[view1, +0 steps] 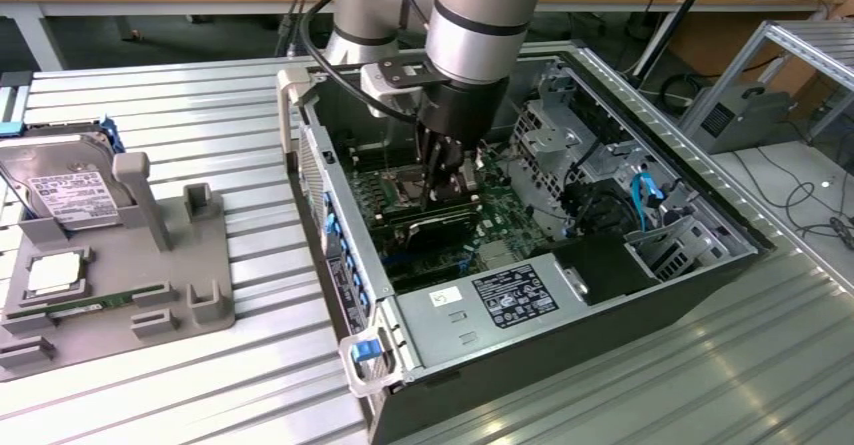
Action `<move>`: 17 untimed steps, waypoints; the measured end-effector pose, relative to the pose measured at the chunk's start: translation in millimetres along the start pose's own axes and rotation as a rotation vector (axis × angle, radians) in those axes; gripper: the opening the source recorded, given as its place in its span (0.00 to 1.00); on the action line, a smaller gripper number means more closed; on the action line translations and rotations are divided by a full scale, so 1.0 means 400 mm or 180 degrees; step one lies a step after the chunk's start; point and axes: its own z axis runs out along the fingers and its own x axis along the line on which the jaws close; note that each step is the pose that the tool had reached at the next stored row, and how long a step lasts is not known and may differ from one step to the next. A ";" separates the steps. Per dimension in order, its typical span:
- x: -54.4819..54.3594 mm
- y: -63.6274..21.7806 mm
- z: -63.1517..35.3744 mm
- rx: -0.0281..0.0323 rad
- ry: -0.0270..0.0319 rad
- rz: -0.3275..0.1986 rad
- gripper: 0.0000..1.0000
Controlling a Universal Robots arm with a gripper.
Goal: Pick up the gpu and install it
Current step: 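Insert the gpu into the slot, then press down on the gpu until it lock into place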
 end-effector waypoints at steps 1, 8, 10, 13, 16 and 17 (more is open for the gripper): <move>0.000 0.000 0.000 0.0000 0.0000 0.0000 0.11; 0.000 0.023 0.001 0.0000 0.0000 0.0000 0.11; 0.001 0.063 0.011 0.0000 0.0000 0.0000 0.11; 0.001 0.069 0.022 0.0000 0.0000 0.0000 0.11; 0.001 0.069 0.037 0.0000 0.0000 0.0000 0.11; 0.001 0.069 0.041 0.0000 0.0000 0.0000 0.11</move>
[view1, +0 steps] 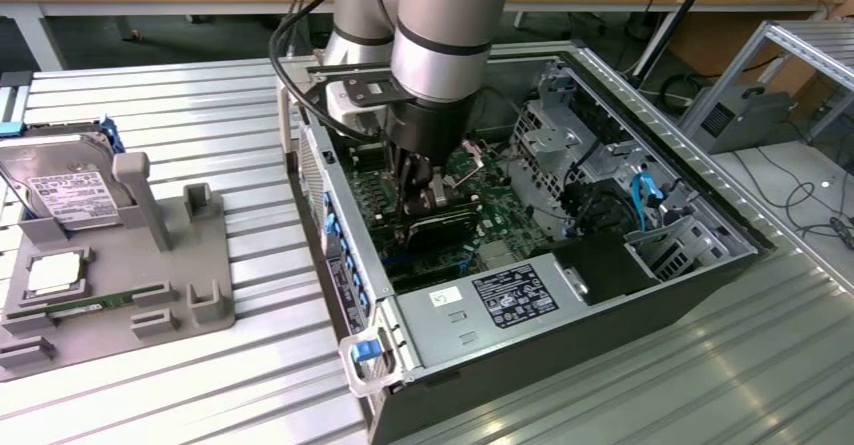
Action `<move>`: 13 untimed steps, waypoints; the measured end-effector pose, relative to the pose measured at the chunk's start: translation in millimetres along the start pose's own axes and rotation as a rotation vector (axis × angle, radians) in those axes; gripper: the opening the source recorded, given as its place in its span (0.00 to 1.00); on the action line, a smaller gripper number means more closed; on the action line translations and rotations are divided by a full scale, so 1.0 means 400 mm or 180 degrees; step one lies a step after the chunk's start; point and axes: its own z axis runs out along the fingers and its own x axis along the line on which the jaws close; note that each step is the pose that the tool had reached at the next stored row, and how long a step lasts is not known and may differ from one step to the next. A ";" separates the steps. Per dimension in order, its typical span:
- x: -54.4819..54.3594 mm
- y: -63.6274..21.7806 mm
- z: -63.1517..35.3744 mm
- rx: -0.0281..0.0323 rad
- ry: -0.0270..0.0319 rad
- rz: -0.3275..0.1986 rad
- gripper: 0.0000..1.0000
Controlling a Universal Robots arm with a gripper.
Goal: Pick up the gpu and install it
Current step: 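Press down on the gpu until it lock into place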
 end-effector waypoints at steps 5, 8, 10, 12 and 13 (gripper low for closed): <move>0.000 0.000 0.017 0.0000 0.0000 0.0000 0.11; 0.000 0.000 0.023 -0.0001 0.0001 0.0000 0.11; 0.000 0.000 0.031 0.0000 0.0000 0.0000 0.11; 0.000 0.000 0.034 0.0000 0.0000 0.0000 0.11; -0.001 0.000 0.036 0.0001 -0.0001 0.0000 0.11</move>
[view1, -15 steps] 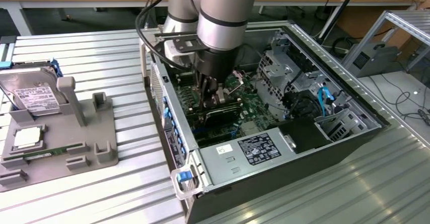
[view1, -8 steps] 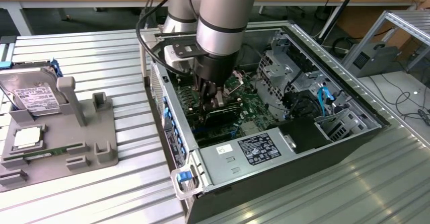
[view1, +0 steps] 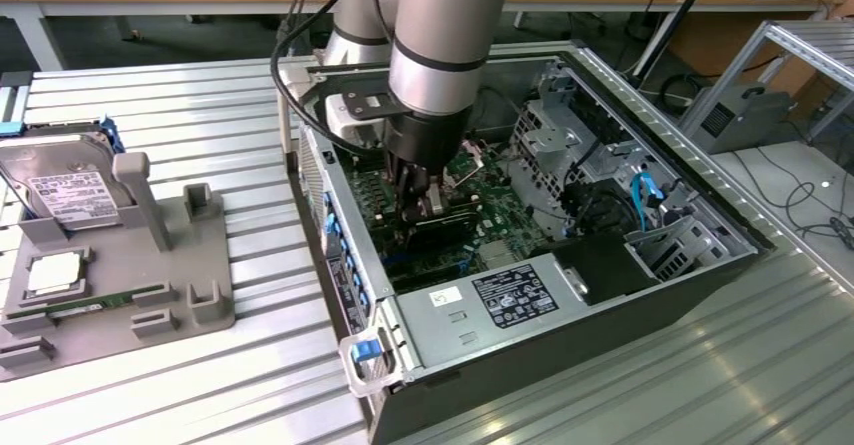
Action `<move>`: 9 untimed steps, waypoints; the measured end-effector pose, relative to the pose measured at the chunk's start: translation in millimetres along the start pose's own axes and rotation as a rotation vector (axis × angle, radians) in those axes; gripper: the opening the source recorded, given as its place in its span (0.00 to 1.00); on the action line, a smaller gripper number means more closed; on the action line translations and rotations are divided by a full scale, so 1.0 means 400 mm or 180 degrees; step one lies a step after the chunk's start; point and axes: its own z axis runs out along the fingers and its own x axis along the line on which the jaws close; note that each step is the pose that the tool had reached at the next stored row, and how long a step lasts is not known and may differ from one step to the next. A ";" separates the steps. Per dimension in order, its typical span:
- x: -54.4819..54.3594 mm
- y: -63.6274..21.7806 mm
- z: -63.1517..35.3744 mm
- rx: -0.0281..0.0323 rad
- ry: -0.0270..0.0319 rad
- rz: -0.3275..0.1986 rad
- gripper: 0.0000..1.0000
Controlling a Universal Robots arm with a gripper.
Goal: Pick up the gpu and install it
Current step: 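Press down on the gpu until it lock into place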
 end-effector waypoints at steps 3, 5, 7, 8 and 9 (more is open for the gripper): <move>0.001 0.000 0.001 -0.0002 0.0002 0.0000 0.11; 0.001 0.000 -0.022 0.0000 -0.0001 0.0000 0.11; 0.001 -0.005 -0.058 -0.0001 0.0001 0.0000 0.11; 0.001 -0.017 -0.059 -0.0002 0.0000 0.0000 0.11; 0.001 -0.038 -0.059 -0.0006 0.0000 0.0000 0.11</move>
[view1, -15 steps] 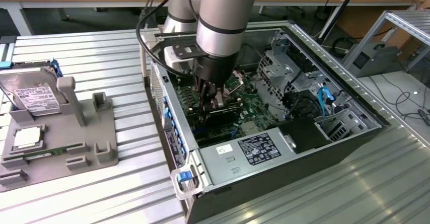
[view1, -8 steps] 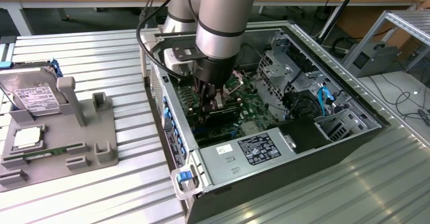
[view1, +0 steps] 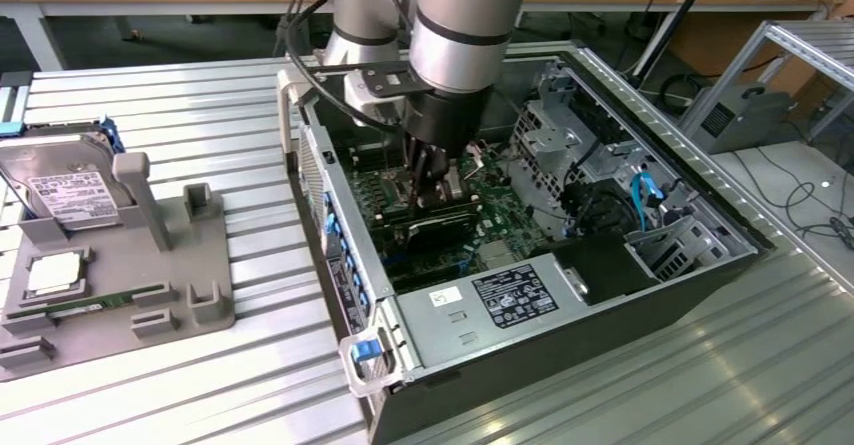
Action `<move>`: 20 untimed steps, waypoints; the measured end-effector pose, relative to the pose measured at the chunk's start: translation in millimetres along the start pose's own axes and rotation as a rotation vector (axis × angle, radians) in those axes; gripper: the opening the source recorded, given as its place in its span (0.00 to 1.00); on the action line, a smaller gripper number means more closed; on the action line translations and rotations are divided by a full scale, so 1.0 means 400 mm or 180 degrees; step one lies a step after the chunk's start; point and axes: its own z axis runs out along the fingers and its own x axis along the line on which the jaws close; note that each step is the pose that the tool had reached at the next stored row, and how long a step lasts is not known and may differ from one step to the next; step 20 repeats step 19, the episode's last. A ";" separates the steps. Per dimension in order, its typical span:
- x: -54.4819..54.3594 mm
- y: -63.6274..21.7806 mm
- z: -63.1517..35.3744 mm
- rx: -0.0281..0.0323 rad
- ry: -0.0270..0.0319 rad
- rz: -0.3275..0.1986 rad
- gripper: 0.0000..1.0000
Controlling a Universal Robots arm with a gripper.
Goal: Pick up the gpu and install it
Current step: 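Press down on the gpu until it lock into place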
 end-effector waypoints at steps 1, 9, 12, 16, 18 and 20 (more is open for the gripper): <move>0.000 -0.008 0.000 -0.0001 -0.0001 0.0000 0.11; 0.000 -0.075 -0.057 -0.0004 -0.0007 0.0000 0.11; 0.000 -0.083 -0.079 -0.0004 -0.0017 0.0000 0.11; 0.000 -0.084 -0.079 -0.0004 -0.0017 0.0000 0.11; 0.000 -0.084 -0.079 -0.0004 -0.0017 0.0000 0.11; 0.000 -0.084 -0.079 -0.0004 -0.0017 0.0000 0.11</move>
